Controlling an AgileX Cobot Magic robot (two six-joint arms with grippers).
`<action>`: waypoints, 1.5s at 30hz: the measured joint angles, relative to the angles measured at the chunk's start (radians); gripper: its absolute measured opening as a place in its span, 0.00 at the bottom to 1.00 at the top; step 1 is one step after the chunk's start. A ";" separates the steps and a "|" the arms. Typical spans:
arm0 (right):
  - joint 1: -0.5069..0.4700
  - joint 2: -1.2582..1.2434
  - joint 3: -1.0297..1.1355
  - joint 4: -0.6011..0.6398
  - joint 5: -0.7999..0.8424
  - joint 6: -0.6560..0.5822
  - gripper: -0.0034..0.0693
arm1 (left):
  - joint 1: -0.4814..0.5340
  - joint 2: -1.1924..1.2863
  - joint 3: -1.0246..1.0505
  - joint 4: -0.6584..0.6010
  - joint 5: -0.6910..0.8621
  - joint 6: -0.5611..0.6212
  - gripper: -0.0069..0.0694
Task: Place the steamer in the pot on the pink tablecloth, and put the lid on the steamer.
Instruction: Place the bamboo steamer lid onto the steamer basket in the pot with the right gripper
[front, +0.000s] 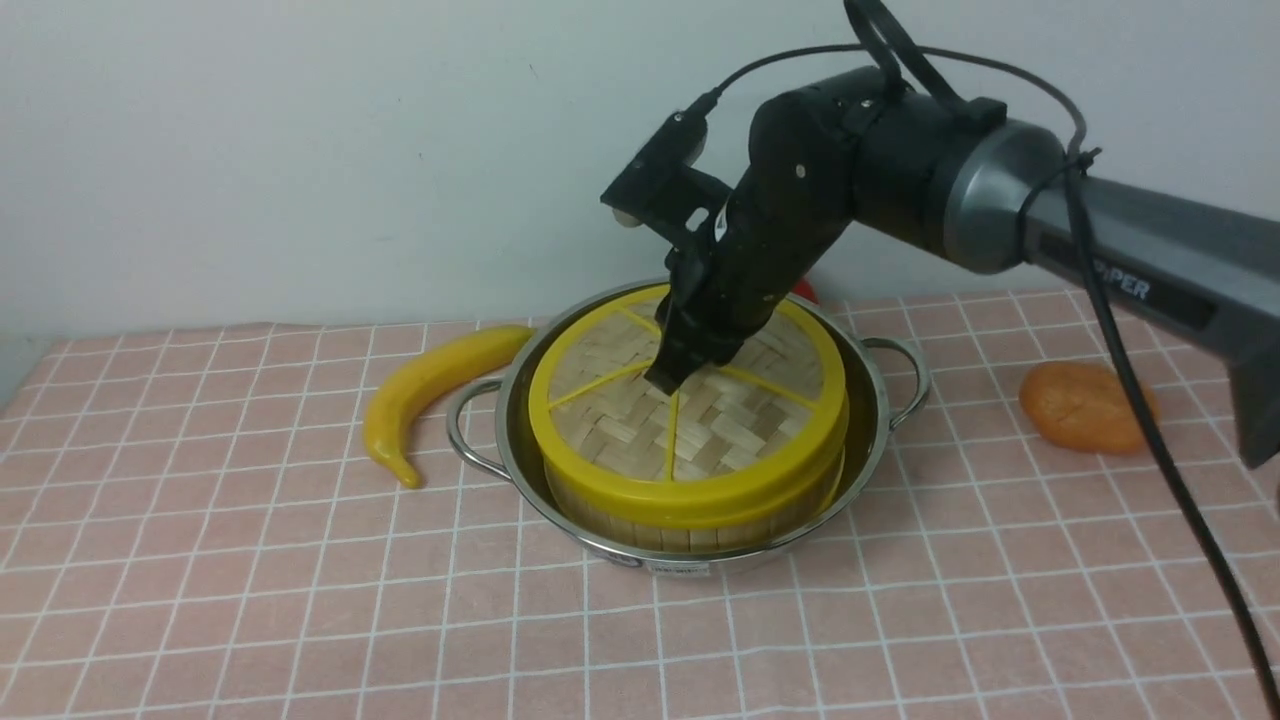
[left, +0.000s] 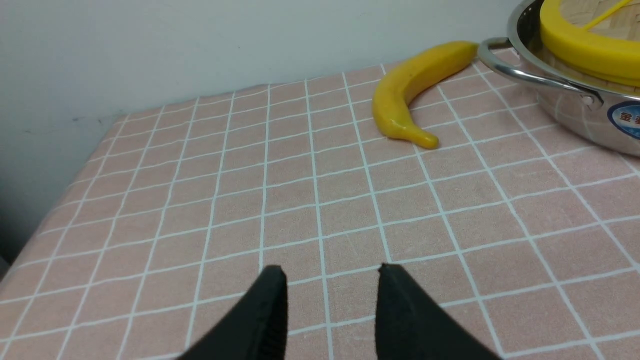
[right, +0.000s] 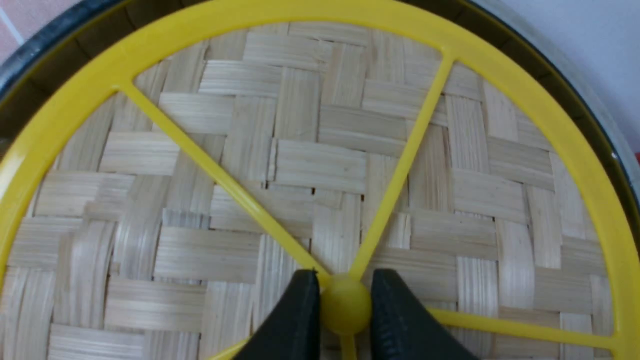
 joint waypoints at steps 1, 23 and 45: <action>-0.006 0.000 -0.001 0.009 0.004 0.003 0.25 | 0.000 0.000 0.000 0.000 0.000 0.000 0.41; -0.013 -0.054 0.002 0.015 0.042 -0.010 0.25 | 0.000 0.000 0.000 0.000 0.000 0.000 0.41; -0.044 -0.019 0.004 0.076 0.017 -0.025 0.25 | 0.000 0.000 0.000 0.000 0.000 0.000 0.41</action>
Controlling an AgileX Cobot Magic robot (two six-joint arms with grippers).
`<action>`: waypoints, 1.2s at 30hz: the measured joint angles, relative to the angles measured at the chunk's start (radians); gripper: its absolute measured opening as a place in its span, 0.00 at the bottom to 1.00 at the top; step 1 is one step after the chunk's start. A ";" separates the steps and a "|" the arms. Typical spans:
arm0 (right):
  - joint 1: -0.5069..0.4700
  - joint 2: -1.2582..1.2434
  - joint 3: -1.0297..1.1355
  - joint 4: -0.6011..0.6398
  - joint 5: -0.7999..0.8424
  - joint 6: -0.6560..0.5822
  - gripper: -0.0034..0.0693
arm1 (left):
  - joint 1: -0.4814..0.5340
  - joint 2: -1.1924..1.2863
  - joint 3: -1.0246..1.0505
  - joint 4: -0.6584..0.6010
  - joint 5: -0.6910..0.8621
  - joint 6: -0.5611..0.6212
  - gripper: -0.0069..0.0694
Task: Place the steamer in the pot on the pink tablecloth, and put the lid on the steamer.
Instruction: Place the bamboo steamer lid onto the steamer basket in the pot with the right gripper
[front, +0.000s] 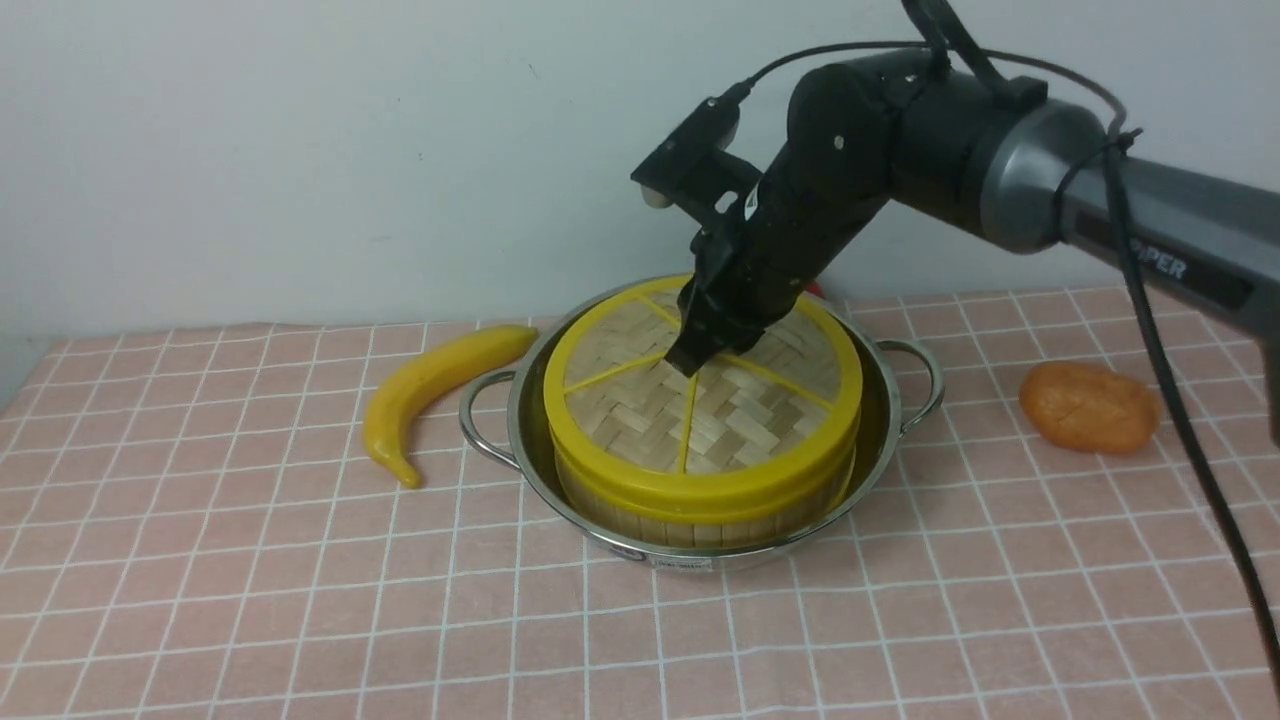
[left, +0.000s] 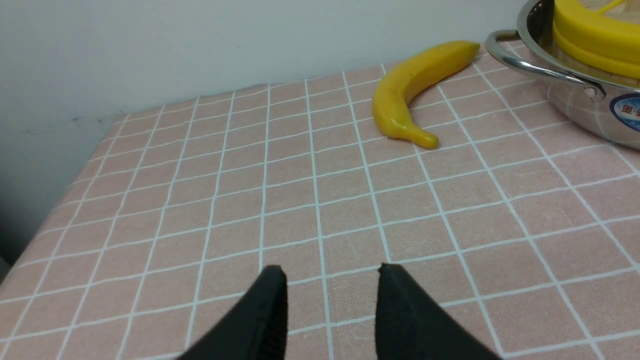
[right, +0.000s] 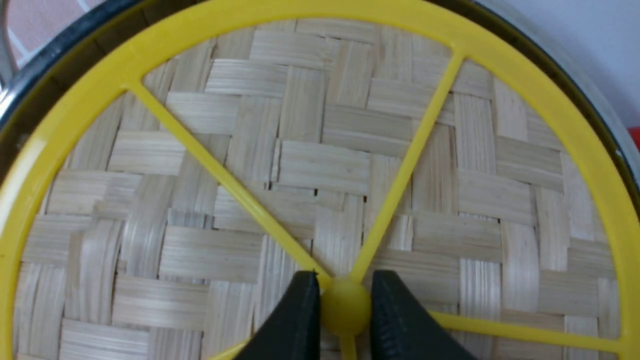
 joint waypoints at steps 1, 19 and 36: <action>-0.009 0.000 0.000 0.012 0.006 0.001 0.25 | 0.000 0.000 0.000 0.000 0.000 0.000 0.41; -0.029 0.000 0.000 0.055 0.052 -0.011 0.25 | 0.000 0.000 0.000 0.000 0.000 0.000 0.41; -0.029 0.000 0.000 0.047 0.041 -0.012 0.25 | 0.000 0.000 0.000 0.000 0.000 0.000 0.41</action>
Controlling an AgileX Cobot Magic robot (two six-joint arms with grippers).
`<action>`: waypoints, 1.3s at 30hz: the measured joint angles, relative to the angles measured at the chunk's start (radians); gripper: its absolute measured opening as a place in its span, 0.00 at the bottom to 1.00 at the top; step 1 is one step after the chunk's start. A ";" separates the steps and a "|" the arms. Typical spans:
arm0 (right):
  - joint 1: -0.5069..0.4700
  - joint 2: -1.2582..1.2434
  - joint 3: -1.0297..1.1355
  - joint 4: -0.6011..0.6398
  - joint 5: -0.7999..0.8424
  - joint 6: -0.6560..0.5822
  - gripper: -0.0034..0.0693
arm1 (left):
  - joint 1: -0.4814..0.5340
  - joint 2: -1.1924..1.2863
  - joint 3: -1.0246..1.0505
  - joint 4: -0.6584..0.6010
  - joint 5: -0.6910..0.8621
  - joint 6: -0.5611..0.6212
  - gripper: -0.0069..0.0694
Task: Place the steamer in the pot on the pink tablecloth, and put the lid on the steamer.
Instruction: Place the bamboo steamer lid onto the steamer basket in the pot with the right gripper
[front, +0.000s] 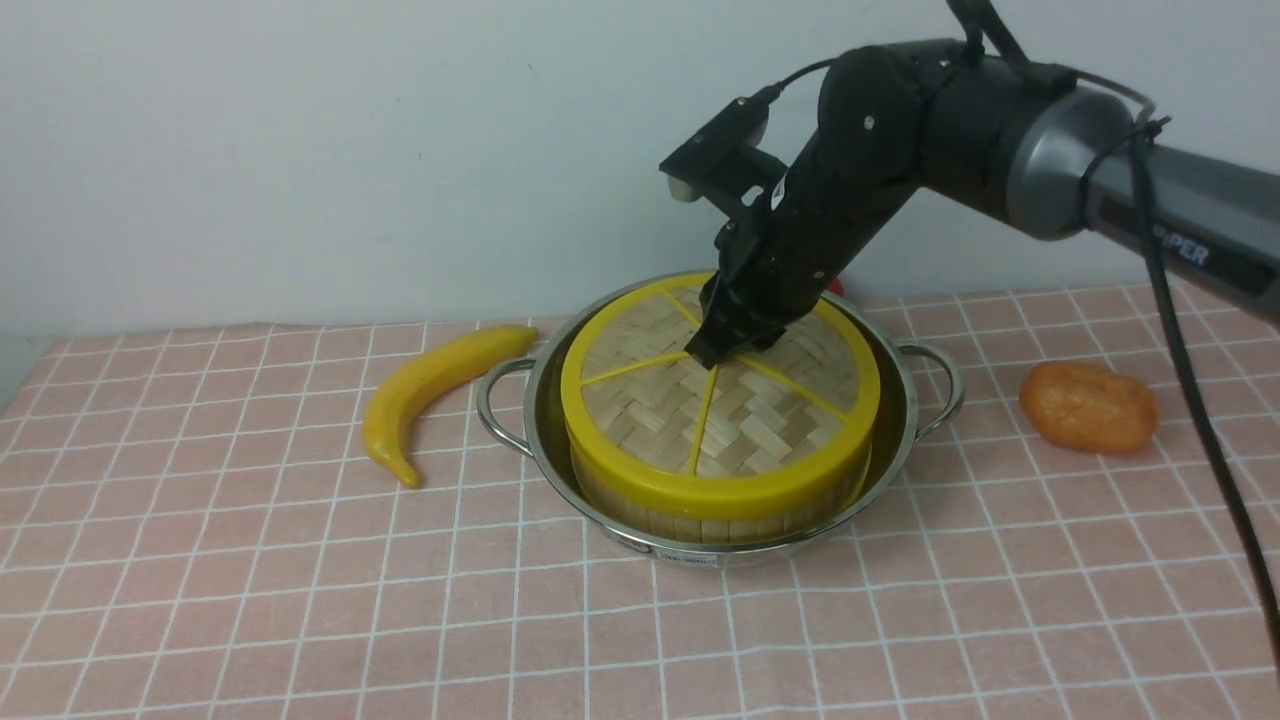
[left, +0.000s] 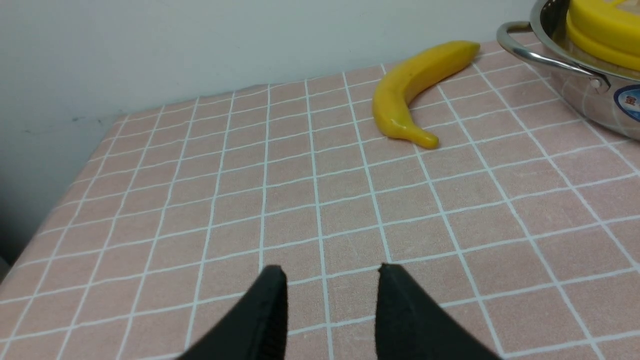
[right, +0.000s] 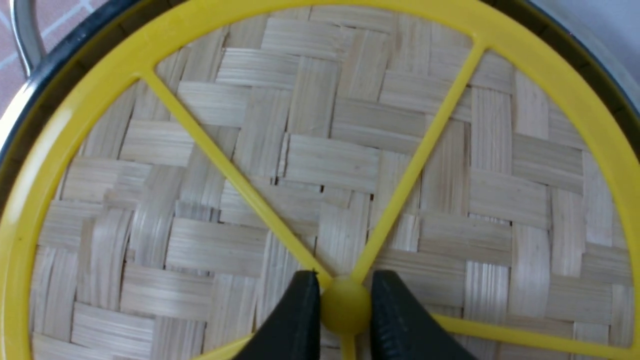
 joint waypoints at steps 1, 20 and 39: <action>0.000 0.000 0.000 -0.001 0.000 0.000 0.25 | 0.000 0.000 0.000 0.000 0.000 0.000 0.41; 0.000 0.000 0.000 0.029 -0.006 -0.004 0.30 | 0.000 0.000 0.000 0.000 0.000 0.000 0.41; 0.003 -0.009 -0.007 0.368 -0.140 -0.052 0.41 | 0.000 0.000 0.000 0.000 0.000 0.000 0.41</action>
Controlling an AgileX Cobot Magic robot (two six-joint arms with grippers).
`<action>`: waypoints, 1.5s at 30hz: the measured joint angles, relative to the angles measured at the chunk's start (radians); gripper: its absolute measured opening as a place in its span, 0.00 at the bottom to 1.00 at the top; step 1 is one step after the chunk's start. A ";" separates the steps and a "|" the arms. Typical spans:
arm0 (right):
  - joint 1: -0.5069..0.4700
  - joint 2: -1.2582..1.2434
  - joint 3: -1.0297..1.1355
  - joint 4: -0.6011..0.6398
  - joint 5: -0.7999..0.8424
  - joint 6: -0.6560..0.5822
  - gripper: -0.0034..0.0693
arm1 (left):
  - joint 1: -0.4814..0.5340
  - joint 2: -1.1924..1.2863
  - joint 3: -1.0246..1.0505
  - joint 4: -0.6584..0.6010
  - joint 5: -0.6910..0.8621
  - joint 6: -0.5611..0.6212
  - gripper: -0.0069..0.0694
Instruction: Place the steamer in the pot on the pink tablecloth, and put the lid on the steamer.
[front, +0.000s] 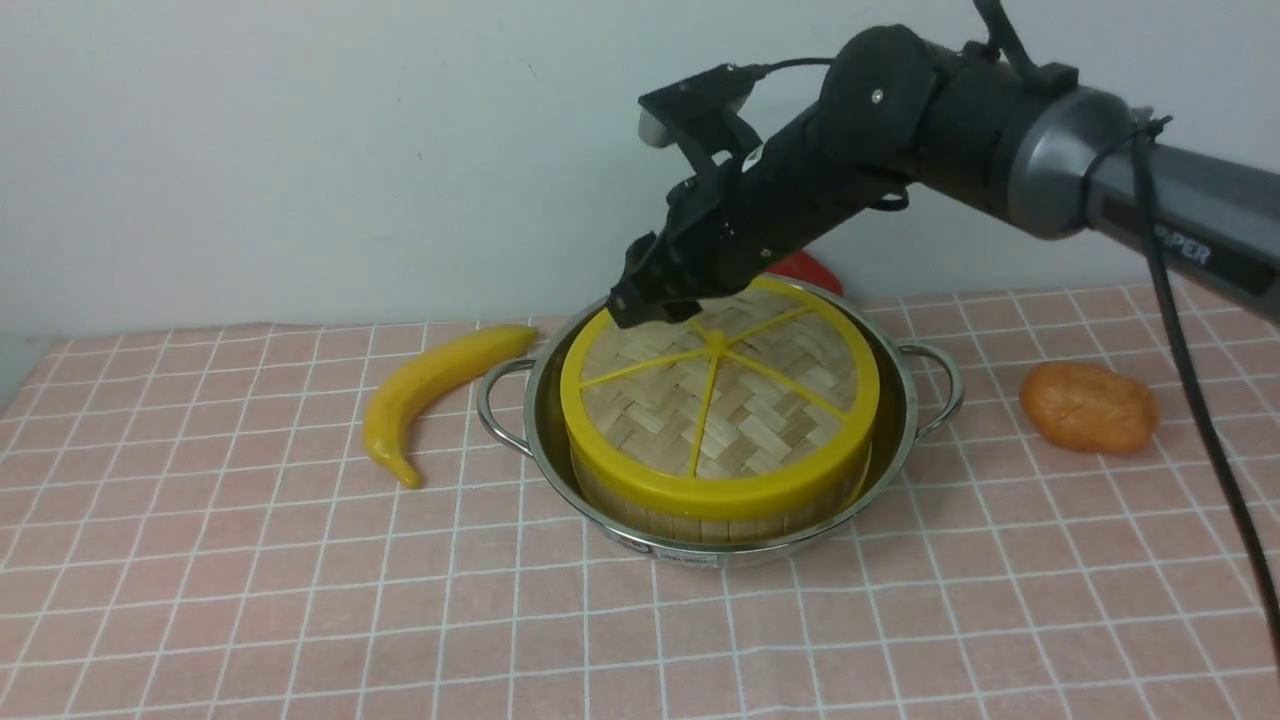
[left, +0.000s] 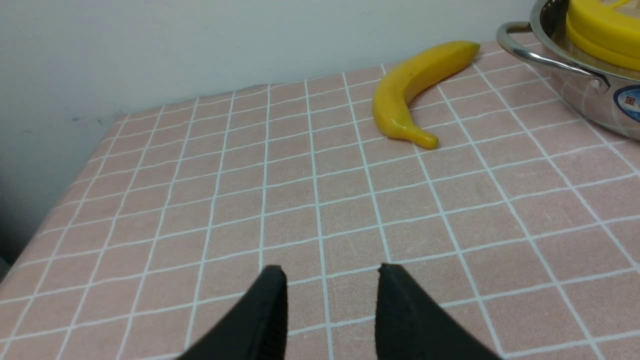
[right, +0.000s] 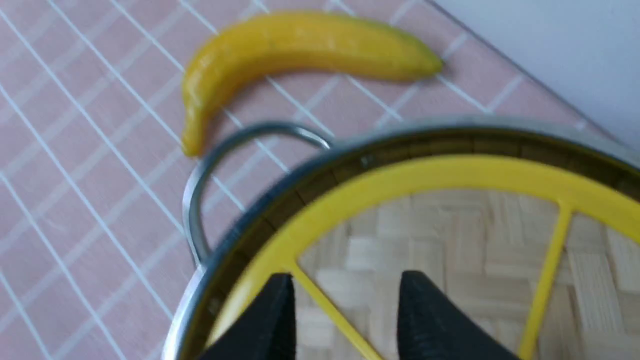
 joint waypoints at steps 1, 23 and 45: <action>0.003 -0.007 -0.015 0.019 -0.009 -0.003 0.34 | 0.000 0.000 0.000 0.000 0.000 0.000 0.41; 0.020 -0.137 -0.109 0.464 0.019 0.006 0.05 | 0.000 0.000 0.000 0.000 0.000 0.000 0.41; 0.028 -0.962 0.679 -0.111 0.209 0.055 0.14 | 0.000 0.000 0.000 0.000 0.000 0.000 0.41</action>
